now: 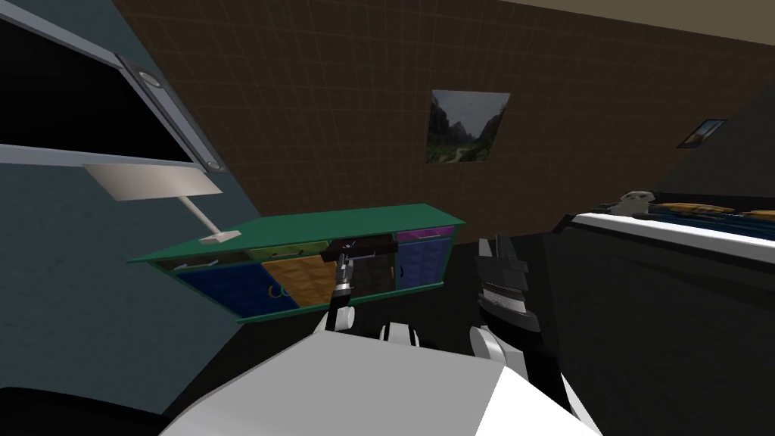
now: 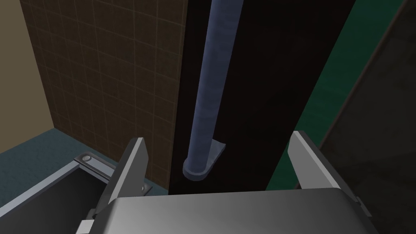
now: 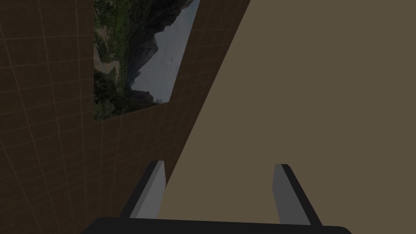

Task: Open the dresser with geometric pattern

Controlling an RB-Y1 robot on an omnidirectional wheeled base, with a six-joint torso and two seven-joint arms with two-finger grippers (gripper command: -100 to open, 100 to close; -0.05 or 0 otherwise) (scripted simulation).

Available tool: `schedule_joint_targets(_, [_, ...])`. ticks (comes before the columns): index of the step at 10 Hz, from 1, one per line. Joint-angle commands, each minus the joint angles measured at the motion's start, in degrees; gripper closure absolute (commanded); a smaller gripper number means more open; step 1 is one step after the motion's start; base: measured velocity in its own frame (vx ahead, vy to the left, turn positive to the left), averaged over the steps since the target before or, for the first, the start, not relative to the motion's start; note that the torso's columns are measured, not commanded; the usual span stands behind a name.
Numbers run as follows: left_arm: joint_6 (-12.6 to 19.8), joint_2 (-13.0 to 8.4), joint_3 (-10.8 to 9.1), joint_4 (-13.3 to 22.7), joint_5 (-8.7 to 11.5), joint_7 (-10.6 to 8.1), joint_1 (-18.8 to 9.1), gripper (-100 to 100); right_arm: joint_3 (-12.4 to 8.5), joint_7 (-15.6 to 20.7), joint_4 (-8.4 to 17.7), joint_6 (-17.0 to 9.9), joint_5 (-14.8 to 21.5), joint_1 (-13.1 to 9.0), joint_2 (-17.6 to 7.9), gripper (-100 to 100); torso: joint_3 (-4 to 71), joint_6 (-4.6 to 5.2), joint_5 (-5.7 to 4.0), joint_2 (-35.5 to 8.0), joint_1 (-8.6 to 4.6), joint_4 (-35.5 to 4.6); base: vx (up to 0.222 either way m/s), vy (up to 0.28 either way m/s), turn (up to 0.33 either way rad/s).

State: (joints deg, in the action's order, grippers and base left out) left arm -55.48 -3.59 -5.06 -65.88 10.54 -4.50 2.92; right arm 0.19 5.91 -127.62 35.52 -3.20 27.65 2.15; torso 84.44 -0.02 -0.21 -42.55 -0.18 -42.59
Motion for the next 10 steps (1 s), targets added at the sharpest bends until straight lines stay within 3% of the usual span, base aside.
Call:
schedule_joint_targets(1, [3.49, -0.51, -0.63, -1.57, 0.2, 0.23, -2.88, -100, 0.0, 0.0, 0.0, 0.0, 0.0, 0.0, 0.0, 0, -0.11, 0.01, -0.08, -0.2, -0.08, -0.15, -0.061, -0.016, 0.032])
schedule_joint_targets(3, [6.2, -0.77, -1.01, -2.48, 0.3, 0.43, -4.75, -100, 0.0, 0.0, 0.0, 0.0, 0.0, 0.0, 0.0, 0, -0.25, -0.07, -0.2, -0.44, -0.12, -0.39, -0.068, -0.008, 0.04])
schedule_joint_targets(4, [6.33, -0.13, -0.74, -1.76, 0.2, 0.72, -3.46, -100, 0.0, 0.0, 0.0, 0.0, 0.0, 0.0, 0.0, 0, -0.34, -0.01, -0.26, -0.58, -0.25, -0.5, -0.019, 0.0, 0.002])
schedule_joint_targets(5, [6.89, -0.03, -0.7, -1.68, 0.18, 0.88, -3.35, 0, 0.0, 0.0, 0.0, 0.0, 0.0, 0.0, 0.0, 0, -0.28, -0.02, -0.16, -0.43, -0.23, -0.3, 0.0, 0.0, 0.0])
schedule_joint_targets(10, [7.57, 0.09, -0.65, -0.91, 0.19, 0.91, -2.71, 0, 0.0, 0.0, 0.0, 0.0, 0.0, 0.0, 0.0, 0, 0.07, 0.02, 0.14, 0.15, 0.11, 0.18, 0.0, 0.0, 0.0])
